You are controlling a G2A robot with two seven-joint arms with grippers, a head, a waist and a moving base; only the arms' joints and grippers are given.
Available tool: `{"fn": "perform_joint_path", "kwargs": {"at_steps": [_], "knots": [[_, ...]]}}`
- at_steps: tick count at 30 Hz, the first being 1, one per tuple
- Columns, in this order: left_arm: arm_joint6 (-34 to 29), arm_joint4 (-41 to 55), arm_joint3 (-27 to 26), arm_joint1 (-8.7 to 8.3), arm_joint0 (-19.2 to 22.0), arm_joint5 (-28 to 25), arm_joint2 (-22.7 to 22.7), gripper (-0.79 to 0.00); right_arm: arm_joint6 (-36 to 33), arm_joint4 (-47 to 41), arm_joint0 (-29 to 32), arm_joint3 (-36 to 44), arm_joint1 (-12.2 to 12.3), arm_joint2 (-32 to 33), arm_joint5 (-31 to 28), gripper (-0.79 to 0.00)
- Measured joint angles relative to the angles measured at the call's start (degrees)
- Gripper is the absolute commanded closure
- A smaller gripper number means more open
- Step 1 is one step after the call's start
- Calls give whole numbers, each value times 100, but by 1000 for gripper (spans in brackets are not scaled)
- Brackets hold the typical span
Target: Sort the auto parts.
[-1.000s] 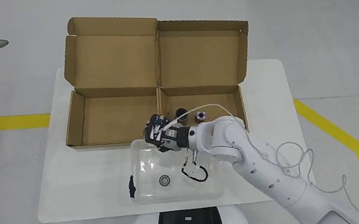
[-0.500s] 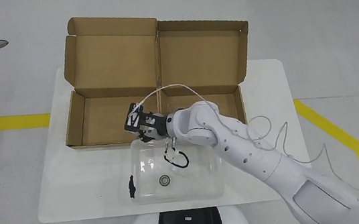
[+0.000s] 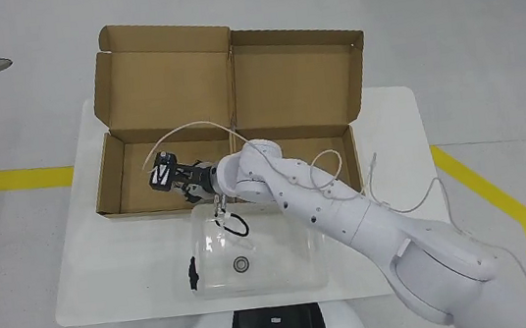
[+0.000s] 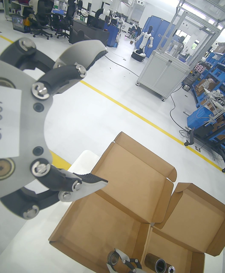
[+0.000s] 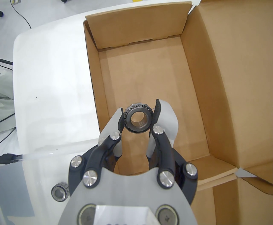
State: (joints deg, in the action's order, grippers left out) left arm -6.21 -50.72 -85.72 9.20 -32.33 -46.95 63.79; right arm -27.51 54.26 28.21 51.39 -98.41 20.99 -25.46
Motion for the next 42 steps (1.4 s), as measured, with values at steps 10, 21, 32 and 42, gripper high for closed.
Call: {"fn": "perform_joint_path", "kwargs": {"at_steps": [10, 21, 32, 42], "knots": [[0, 0, 0, 0, 0, 0, 0, -785, -193, -43, -390, -1302, -738, -316, 38, 0], [0, 0, 0, 0, 0, 0, 0, -785, -152, 64, -602, -2331, -1288, -385, 125, -283], [0, 0, 0, 0, 0, 0, 0, -785, 387, 84, -768, -2774, -1531, -234, -83, -277], [0, 0, 0, 0, 0, 0, 0, -785, 1081, 282, -653, -2247, -1314, 14, -366, -296]]}}
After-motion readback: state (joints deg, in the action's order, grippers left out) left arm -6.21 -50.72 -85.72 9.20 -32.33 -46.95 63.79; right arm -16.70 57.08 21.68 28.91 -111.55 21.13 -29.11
